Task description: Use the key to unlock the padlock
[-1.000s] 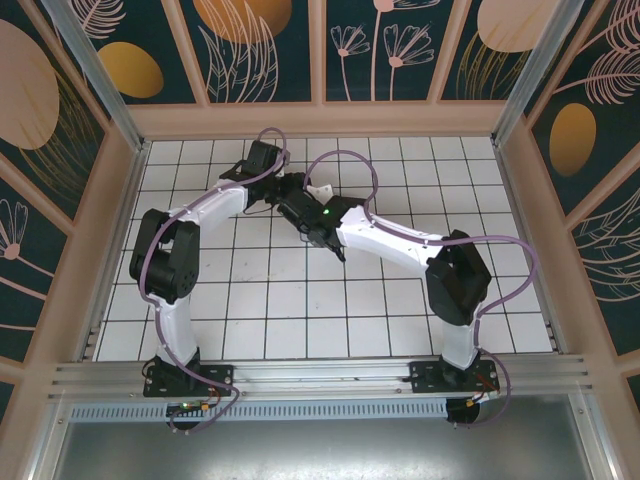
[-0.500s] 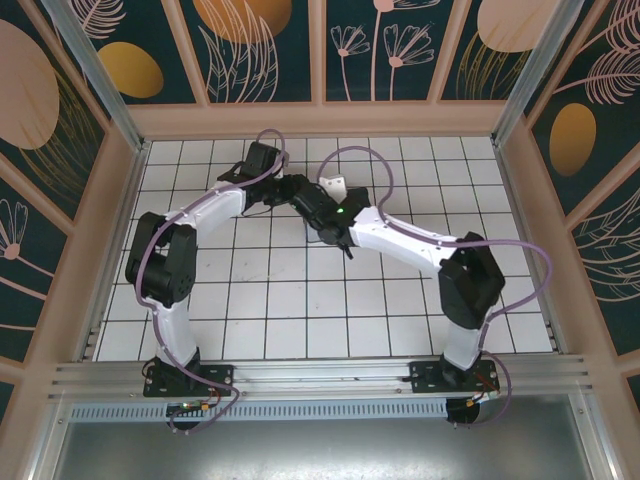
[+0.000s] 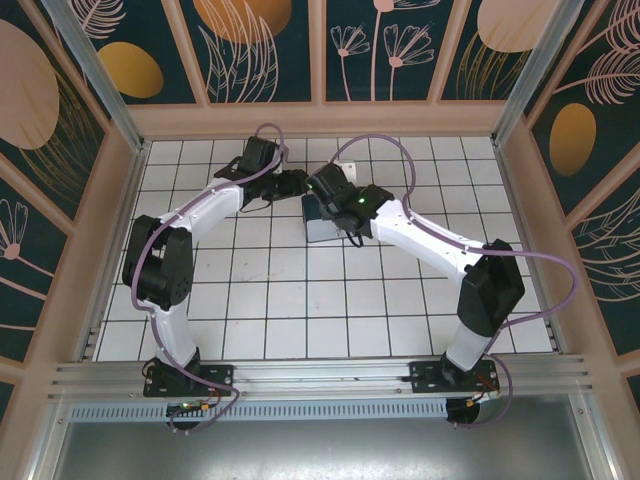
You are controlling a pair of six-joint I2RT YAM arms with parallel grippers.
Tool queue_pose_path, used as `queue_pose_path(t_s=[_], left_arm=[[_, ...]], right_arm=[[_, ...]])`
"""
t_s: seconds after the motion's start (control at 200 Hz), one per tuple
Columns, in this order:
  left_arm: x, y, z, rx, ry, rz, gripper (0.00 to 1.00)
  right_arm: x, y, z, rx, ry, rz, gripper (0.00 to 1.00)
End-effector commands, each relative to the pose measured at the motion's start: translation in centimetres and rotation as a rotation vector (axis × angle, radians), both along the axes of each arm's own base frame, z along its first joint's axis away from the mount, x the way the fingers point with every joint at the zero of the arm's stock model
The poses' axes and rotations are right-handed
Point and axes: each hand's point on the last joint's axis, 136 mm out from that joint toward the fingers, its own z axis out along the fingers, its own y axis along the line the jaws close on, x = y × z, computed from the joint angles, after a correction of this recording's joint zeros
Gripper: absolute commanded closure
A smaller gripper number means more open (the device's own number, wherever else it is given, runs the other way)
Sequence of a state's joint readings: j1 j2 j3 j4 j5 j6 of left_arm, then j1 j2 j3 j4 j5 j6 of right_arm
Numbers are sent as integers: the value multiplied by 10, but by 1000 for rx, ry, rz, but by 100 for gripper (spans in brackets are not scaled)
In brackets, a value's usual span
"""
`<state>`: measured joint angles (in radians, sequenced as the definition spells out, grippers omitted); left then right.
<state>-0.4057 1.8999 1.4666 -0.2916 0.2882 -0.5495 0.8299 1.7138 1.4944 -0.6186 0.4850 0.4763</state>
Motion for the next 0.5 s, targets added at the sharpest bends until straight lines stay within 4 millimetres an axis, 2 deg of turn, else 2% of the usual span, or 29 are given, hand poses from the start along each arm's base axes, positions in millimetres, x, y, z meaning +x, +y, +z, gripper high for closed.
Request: queue_pose_path(t_s=[0.0, 0.165, 0.27, 0.435, 0.49], left_arm=[[2, 0, -7, 30, 7, -11, 37], [2, -2, -7, 20, 5, -18, 37], [2, -2, -10, 24, 9, -18, 37], [1, -1, -9, 26, 6, -23, 38], [0, -2, -8, 23, 5, -27, 38]], right_arm=[[3, 7, -20, -28, 43, 24, 46], [5, 1, -39, -104, 74, 21, 49], [3, 1, -44, -127, 78, 40, 52], [2, -13, -58, -149, 109, 41, 58], [3, -18, -59, -148, 106, 33, 62]])
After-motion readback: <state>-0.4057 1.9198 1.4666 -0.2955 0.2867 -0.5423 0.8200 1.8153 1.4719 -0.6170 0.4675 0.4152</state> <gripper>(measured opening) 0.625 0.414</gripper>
